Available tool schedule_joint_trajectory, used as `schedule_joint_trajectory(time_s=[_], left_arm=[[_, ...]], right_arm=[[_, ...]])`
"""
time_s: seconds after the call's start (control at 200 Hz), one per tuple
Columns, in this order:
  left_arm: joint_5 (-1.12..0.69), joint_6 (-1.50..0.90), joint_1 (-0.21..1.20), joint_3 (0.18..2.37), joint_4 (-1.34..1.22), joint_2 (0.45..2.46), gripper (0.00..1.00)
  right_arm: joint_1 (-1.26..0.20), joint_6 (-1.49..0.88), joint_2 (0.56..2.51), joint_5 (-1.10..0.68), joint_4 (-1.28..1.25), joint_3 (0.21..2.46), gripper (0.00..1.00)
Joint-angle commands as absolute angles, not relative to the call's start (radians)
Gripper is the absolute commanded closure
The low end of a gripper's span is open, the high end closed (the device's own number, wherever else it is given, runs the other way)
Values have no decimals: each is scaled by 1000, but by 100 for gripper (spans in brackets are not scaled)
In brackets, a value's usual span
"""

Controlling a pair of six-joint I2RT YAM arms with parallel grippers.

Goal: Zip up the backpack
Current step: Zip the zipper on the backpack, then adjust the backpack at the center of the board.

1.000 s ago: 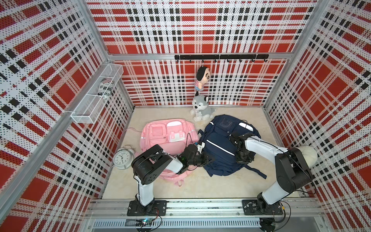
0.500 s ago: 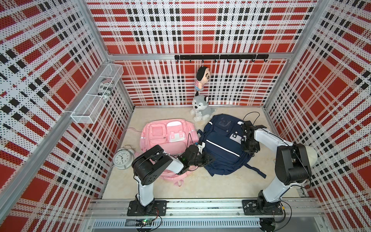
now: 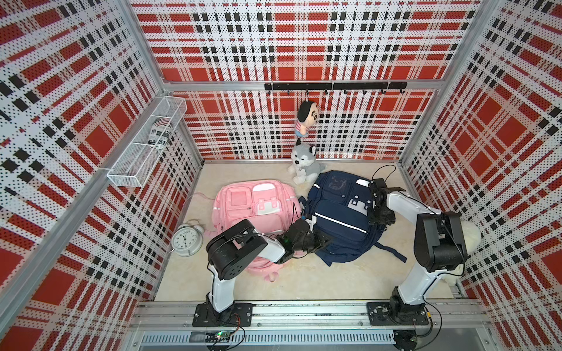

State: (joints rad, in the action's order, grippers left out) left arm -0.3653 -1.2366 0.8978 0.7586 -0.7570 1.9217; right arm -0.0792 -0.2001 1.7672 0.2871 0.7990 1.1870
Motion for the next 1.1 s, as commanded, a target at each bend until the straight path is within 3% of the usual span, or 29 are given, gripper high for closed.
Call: schedule_joint_trajectory(time_s=[0.0, 0.15, 0.346, 0.421, 0.606, 0.787, 1.097], left_arm=[[-364, -1250, 947, 828, -758, 1963, 69], [-366, -1247, 963, 888, -709, 1994, 56], [-243, -1131, 983, 946, -430, 1917, 42], [-164, -1049, 982, 999, -274, 1879, 41], [-3, -831, 917, 1220, 78, 1883, 40], [-41, -758, 768, 1281, 84, 1868, 47], [-101, -730, 733, 1256, 61, 1842, 48]], right_arm=[[-65, -204, 1776, 328, 709, 1188, 36], [-65, -235, 1729, 318, 649, 1138, 32], [-77, -274, 1555, 214, 518, 1023, 32], [-93, -282, 1482, 124, 443, 963, 32], [-209, -334, 1381, 97, 343, 873, 33], [-249, -421, 1286, 67, 230, 751, 34], [-254, -489, 1311, -10, 143, 705, 36]])
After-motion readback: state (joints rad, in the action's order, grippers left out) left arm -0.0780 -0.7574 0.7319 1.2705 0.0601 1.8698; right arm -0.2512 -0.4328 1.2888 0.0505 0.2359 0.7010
